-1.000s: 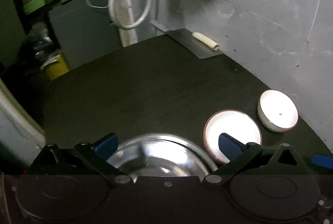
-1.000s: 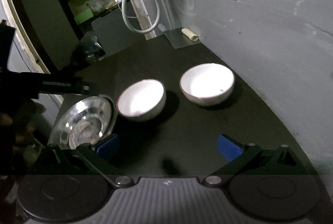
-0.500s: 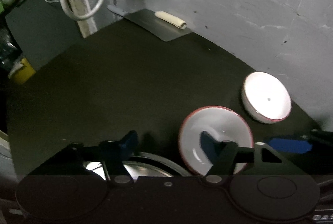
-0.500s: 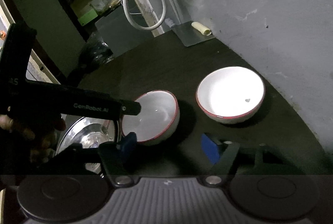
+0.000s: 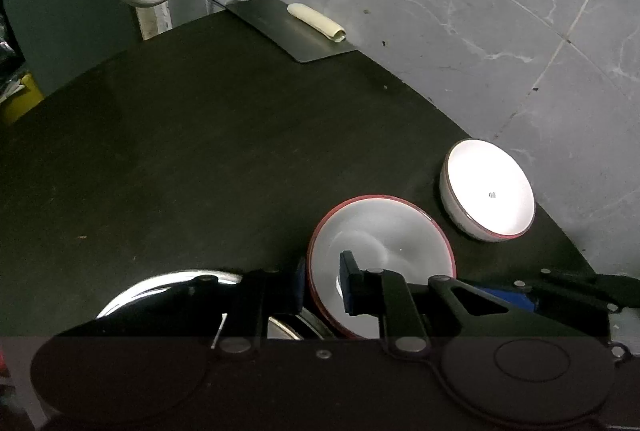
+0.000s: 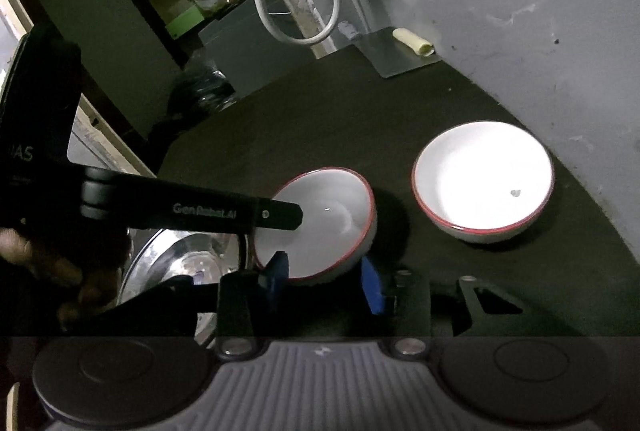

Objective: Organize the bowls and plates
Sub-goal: 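Lift the white bowl with both grippers and carry it over the steel bowl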

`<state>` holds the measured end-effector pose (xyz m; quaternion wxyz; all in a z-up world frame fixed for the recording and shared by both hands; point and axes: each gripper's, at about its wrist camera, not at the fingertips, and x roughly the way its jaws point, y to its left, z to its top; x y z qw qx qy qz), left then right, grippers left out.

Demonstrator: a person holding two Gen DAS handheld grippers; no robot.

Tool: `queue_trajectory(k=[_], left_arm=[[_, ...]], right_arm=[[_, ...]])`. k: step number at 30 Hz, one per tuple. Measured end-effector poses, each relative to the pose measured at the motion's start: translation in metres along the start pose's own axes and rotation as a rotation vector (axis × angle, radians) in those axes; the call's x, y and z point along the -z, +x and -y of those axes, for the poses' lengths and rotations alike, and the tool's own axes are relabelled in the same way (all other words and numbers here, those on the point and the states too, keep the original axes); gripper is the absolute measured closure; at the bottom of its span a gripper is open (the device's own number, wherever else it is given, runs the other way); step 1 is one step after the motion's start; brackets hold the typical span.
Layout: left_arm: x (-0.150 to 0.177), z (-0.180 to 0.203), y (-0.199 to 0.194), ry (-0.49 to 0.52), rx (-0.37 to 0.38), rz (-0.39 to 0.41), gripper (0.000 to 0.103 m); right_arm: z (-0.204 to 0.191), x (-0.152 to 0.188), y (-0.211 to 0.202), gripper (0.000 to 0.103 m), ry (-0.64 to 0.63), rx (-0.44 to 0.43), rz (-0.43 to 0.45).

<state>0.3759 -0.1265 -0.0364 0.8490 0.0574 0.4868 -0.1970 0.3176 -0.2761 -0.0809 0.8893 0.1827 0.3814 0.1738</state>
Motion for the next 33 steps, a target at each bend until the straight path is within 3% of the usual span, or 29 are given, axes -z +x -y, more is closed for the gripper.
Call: queue_trajectory(k=[11, 33], left_arm=[[0.008, 0.000, -0.011, -0.007, 0.021, 0.024, 0.085], [0.047, 0.008, -0.090, -0.012, 0.095, 0.179, 0.086]], right_arm=[[0.010, 0.001, 0.000, 0.075, 0.077, 0.018, -0.001], [-0.037, 0.023, -0.078, 0.076, 0.025, 0.035, 0.134]])
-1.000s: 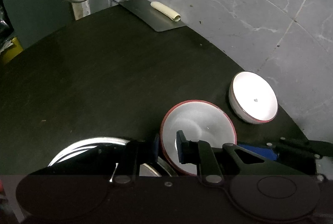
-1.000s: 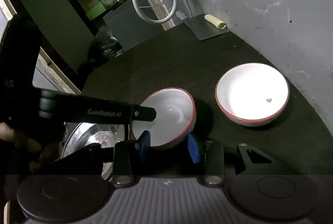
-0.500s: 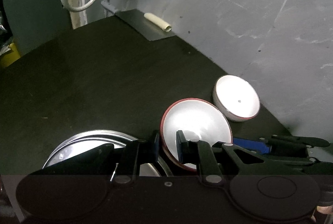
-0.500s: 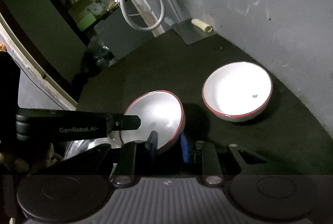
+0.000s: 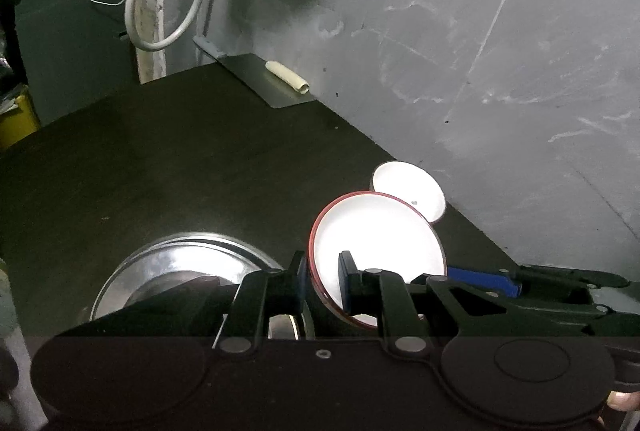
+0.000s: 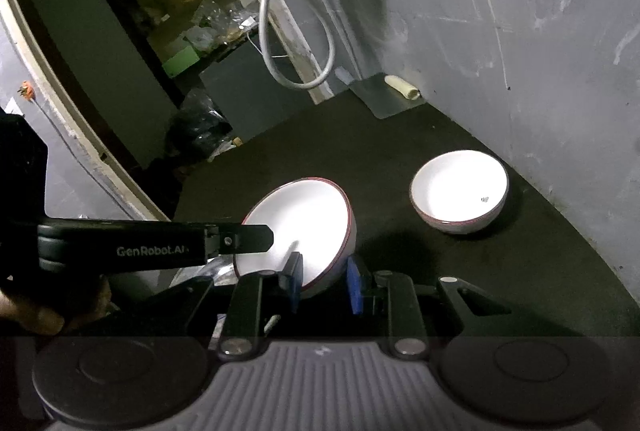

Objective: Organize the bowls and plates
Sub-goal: 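Lift the white bowl with both grippers and carry it over the steel bowl, then lower the white bowl into the steel bowl and open both grippers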

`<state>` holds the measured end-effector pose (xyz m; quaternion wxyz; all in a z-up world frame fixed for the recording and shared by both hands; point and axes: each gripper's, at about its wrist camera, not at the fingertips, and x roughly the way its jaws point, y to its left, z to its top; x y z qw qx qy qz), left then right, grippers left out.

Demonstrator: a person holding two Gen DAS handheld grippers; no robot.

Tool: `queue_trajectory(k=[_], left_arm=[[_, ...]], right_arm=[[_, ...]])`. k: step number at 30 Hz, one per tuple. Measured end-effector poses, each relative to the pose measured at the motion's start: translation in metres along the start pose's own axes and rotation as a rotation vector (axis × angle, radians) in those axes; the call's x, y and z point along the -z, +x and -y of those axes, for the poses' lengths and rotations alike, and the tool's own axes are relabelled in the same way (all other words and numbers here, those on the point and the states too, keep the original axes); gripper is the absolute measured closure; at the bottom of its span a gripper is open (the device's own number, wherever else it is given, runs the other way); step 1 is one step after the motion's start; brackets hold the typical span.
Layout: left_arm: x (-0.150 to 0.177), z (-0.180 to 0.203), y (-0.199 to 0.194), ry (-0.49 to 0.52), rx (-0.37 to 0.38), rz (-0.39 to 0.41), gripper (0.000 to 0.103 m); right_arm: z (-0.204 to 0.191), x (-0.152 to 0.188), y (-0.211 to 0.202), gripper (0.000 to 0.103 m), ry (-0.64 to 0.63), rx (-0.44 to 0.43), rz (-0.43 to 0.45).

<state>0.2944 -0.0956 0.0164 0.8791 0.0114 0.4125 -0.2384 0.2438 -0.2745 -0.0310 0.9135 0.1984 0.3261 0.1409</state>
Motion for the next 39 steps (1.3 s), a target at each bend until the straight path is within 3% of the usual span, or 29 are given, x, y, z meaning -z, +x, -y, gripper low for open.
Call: queue_trajectory(k=[17, 26, 39], left_arm=[[0.063, -0.006, -0.068, -0.084, 0.004, 0.072, 0.086], [0.098, -0.015, -0.085, -0.150, -0.001, 0.066, 0.086], [0.122, -0.014, -0.090, -0.200, 0.008, 0.050, 0.086]], right_arm=[[-0.052, 0.041, -0.042, 0.076, -0.084, -0.040, -0.053], [-0.070, 0.067, -0.052, 0.076, -0.136, -0.070, -0.118], [-0.075, 0.083, -0.057, 0.076, -0.180, -0.075, -0.194]])
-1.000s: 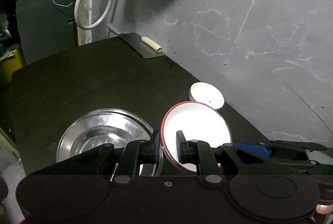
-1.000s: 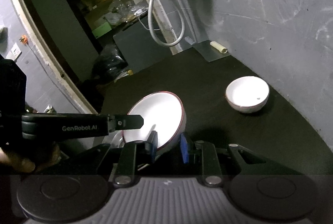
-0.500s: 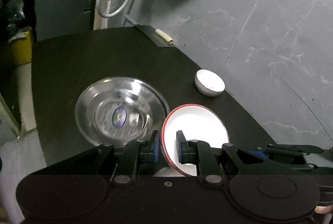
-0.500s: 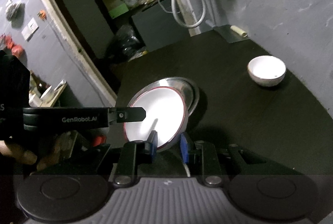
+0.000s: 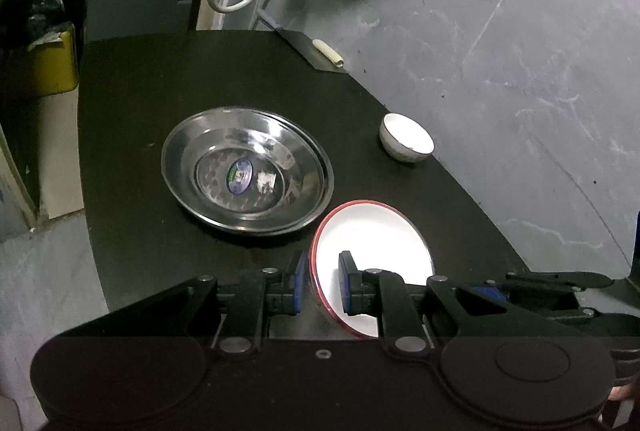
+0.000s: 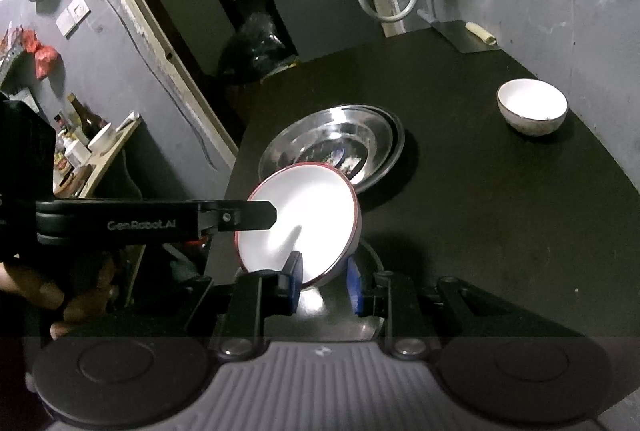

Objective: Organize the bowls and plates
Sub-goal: 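Lower the white bowl into the steel bowl and open both grippers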

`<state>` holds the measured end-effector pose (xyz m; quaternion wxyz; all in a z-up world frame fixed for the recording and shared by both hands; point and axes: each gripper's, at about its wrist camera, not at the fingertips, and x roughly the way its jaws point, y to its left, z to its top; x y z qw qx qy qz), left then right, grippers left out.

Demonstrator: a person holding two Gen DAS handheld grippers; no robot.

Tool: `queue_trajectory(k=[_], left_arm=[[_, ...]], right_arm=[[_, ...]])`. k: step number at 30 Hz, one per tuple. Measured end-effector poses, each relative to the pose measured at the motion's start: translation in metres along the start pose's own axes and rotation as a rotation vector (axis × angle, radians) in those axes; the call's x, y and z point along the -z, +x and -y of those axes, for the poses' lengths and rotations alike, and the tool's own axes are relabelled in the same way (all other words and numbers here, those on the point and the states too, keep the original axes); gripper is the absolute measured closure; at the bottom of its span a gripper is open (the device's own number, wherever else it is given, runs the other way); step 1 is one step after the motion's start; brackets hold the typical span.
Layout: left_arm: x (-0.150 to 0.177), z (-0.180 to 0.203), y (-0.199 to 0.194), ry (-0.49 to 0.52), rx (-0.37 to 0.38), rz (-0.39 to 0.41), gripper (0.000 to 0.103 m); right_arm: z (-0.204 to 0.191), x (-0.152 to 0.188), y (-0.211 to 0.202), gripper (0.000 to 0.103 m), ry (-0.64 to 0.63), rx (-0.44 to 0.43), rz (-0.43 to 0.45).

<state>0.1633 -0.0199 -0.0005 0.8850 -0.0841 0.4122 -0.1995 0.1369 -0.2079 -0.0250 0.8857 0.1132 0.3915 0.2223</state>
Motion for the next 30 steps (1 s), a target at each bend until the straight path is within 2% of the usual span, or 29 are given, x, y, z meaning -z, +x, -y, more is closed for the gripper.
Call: queue_trajectory(k=[7, 17, 26, 30], left_arm=[[0.017, -0.002, -0.003, -0.018, -0.007, -0.039, 0.086], [0.036, 0.001, 0.002, -0.046, 0.022, -0.120, 0.083], [0.041, 0.004, 0.002, -0.051, 0.007, -0.157, 0.082], [0.041, 0.006, 0.003, -0.045, 0.004, -0.171, 0.078]], right_arm=[[-0.002, 0.005, 0.003, 0.075, -0.015, 0.000, -0.043], [0.002, 0.008, 0.007, 0.075, -0.025, 0.037, -0.102], [0.001, 0.008, 0.013, 0.074, -0.045, 0.038, -0.128], [0.000, 0.006, 0.017, 0.075, -0.050, 0.039, -0.138]])
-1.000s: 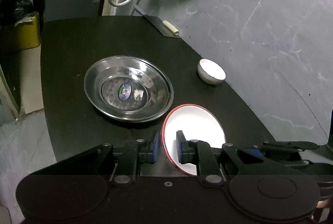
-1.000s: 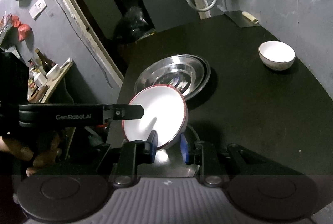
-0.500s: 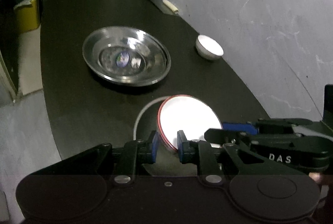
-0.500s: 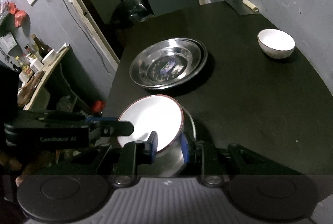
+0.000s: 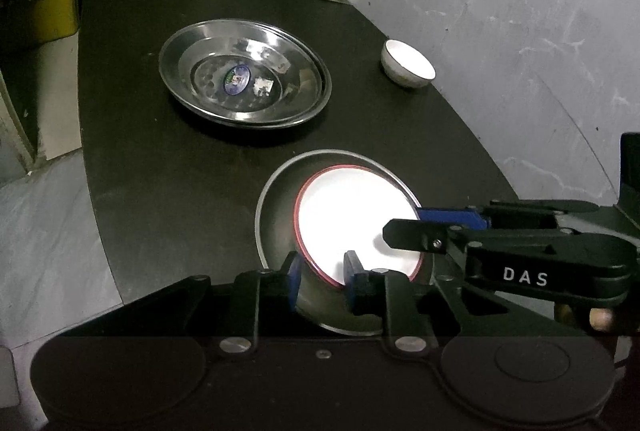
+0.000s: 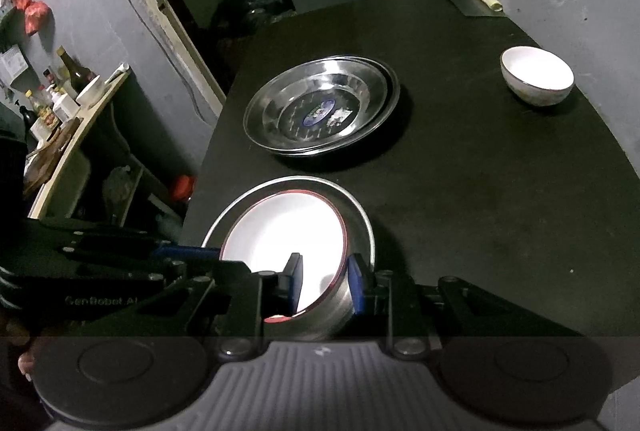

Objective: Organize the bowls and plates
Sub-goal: 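Lower the white bowl into the steel bowl and open both grippers, then move both grippers to the second red-rimmed white bowl and grasp its rim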

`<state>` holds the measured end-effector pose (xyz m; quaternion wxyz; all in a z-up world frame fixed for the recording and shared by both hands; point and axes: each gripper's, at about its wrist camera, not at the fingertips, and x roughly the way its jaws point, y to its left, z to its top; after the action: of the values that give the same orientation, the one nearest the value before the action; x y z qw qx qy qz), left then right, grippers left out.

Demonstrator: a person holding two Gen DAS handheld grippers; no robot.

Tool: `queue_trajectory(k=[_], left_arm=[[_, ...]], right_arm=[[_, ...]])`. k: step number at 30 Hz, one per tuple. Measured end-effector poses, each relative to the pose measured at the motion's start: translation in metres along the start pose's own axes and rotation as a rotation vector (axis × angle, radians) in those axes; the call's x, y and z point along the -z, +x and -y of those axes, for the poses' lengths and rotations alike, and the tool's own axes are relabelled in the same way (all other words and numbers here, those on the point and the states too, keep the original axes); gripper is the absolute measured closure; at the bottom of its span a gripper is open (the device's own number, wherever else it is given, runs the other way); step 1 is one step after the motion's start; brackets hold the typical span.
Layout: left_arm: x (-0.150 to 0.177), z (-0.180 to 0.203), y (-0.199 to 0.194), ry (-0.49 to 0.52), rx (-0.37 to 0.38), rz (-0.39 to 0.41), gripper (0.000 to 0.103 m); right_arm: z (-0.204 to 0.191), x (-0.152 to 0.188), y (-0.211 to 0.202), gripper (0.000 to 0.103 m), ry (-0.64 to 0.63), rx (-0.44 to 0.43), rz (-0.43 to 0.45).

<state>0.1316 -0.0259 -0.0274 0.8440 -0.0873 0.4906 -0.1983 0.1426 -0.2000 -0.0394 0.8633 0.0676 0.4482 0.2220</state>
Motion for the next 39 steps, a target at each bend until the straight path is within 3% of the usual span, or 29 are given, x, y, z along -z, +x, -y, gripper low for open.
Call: queue_trajectory(k=[20, 25, 28, 33, 37, 39], left_arm=[[-0.005, 0.008, -0.005, 0.013, -0.019, -0.002, 0.062], [-0.006, 0.012, -0.010, 0.030, -0.037, 0.024, 0.050], [-0.008, 0.013, -0.017, 0.034, -0.063, 0.048, 0.037], [-0.010, 0.012, -0.025, 0.032, -0.097, 0.078, 0.025], [-0.012, 0.011, -0.025, 0.025, -0.133, 0.095, 0.003], [-0.013, 0.010, -0.023, 0.019, -0.141, 0.093, 0.001]], right_arm=[[-0.001, -0.003, 0.002, 0.073, -0.037, -0.012, -0.027], [0.001, -0.002, -0.003, 0.060, -0.043, -0.025, 0.000], [0.005, -0.002, -0.009, 0.054, -0.025, -0.037, 0.033], [0.019, -0.003, -0.024, 0.029, 0.044, -0.005, 0.122], [0.032, 0.001, -0.029, 0.007, 0.117, 0.045, 0.165], [0.039, 0.003, -0.030, 0.000, 0.145, 0.089, 0.184]])
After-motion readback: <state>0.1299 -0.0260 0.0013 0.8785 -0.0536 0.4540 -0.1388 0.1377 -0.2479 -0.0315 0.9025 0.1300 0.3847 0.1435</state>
